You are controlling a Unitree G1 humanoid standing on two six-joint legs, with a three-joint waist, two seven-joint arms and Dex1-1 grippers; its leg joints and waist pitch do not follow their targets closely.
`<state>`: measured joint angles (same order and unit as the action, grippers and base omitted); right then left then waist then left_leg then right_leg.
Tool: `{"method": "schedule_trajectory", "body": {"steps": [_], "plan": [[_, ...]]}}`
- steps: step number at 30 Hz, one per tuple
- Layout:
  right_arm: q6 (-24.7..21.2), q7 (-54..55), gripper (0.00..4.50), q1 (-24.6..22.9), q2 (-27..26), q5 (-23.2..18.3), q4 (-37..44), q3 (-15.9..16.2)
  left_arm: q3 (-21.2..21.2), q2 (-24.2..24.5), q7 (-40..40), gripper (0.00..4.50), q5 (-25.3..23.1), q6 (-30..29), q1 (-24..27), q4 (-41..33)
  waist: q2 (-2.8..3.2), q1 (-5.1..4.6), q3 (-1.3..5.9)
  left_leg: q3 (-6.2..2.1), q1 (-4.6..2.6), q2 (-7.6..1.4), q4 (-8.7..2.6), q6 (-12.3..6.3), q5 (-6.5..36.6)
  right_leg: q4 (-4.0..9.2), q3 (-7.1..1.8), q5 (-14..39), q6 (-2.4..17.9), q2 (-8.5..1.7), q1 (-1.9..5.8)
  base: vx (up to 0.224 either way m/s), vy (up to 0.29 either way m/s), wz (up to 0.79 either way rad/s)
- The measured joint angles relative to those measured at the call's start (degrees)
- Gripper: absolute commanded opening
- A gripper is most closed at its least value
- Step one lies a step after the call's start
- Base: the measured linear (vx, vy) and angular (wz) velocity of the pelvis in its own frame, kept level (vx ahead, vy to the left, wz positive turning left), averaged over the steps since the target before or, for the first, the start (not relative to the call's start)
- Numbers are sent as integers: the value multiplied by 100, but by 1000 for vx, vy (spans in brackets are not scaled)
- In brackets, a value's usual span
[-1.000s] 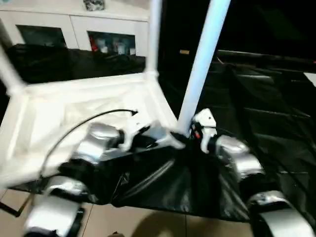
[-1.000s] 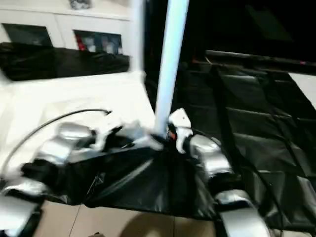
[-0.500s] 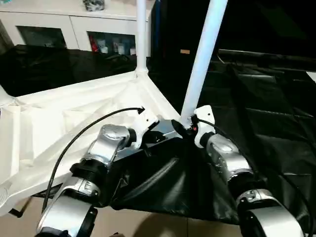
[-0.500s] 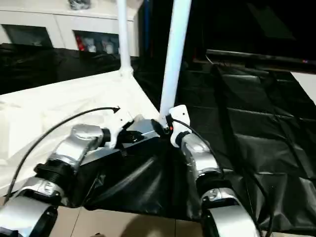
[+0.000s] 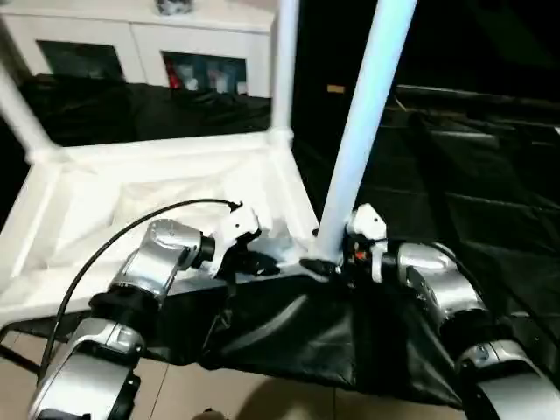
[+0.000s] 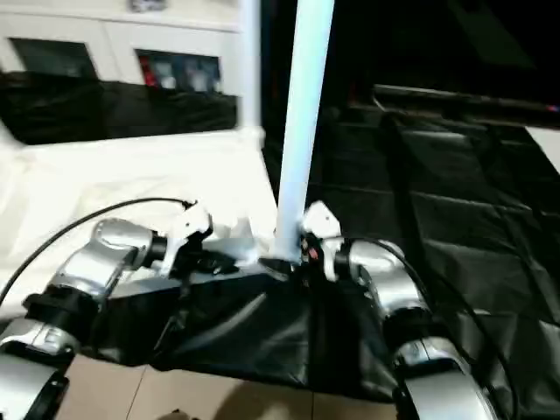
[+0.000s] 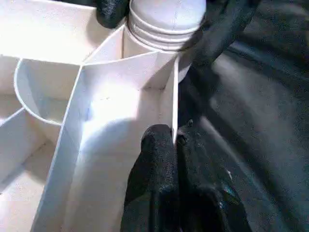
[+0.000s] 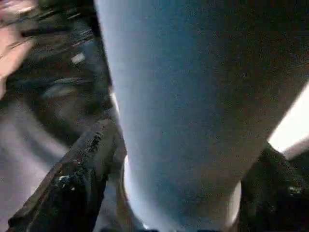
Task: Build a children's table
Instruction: Rotate leg to tighten
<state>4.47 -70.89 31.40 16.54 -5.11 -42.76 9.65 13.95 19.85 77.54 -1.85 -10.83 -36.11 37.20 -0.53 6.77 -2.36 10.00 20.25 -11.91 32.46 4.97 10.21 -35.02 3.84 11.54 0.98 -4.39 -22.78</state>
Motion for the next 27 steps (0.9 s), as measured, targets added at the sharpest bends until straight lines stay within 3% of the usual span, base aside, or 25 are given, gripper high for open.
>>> {"method": "schedule_trajectory", "body": {"steps": [10, 15, 18, 22, 27], "plan": [[-439, -714, 274, -74, 109, -115, 363, 147, 166, 215, 538, 0, 69, -34, 30, -119, -5, 47, -1, 0, 6, -1, -2, 0, 0, 1, 2, 0, 0, 0, -4, 0, 0, 0], [-386, -509, 266, -125, 63, -95, 347, 85, 153, 191, 382, 0, 72, -24, 60, -133, -11, 53, 2, 0, -4, -1, -1, 2, -1, -4, 1, 0, 0, 0, 1, 0, 0, 0], [-266, 970, 266, 63, -342, 93, -197, -252, -71, -83, -600, 0, -127, -4, -61, 159, -17, -35, 5, -4, -38, 1, 1, 4, -1, -6, -1, 7, -13, 0, 49, 0, 0, 0], [-323, 2930, 266, 261, -808, 132, -601, -641, -184, -557, -1707, 0, -253, -171, -286, 467, -18, -107, -2, -5, -76, 10, -2, 4, -1, 14, -6, 22, -38, -6, 56, 0, 0, 0], [-389, 4402, 266, 429, -1090, 298, -742, -714, -260, -958, -2534, 0, -300, -288, -350, 545, -6, -152, 2, -5, -75, 15, -10, 4, -1, 13, -12, 18, -36, -6, 57, 0, 0, 0]]}}
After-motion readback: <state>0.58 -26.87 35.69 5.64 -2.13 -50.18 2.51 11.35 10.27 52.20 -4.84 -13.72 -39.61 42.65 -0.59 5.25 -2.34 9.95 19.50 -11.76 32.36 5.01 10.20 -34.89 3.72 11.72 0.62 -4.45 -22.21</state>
